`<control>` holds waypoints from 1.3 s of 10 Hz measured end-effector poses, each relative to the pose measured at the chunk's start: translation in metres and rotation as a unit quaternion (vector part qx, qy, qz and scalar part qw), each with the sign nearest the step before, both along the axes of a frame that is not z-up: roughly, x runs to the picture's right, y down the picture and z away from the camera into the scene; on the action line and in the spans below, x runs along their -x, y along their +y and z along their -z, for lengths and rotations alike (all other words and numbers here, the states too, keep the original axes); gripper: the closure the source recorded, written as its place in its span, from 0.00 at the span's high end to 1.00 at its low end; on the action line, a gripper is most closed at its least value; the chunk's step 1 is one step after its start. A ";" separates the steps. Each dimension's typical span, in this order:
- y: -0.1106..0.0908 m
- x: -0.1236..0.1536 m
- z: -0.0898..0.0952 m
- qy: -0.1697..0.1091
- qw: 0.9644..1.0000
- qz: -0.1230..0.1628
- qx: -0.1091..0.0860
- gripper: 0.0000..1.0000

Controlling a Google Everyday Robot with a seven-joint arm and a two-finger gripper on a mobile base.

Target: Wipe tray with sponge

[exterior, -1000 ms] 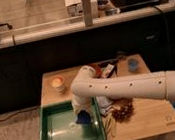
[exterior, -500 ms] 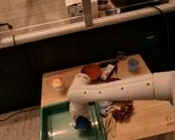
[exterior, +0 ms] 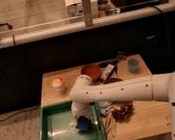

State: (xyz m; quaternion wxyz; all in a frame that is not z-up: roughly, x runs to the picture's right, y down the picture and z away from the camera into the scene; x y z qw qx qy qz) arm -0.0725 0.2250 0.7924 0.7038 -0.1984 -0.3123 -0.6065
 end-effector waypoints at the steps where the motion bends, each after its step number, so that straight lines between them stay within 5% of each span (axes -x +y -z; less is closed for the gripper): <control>1: -0.006 0.014 0.001 -0.011 1.000 0.012 -0.005 0.04; 6: 0.013 0.059 0.027 -0.068 0.995 0.076 -0.006 0.04; 10: 0.016 0.013 0.036 -0.064 0.995 0.070 -0.001 0.04; 13: -0.011 -0.015 0.022 -0.039 0.998 0.048 -0.013 0.04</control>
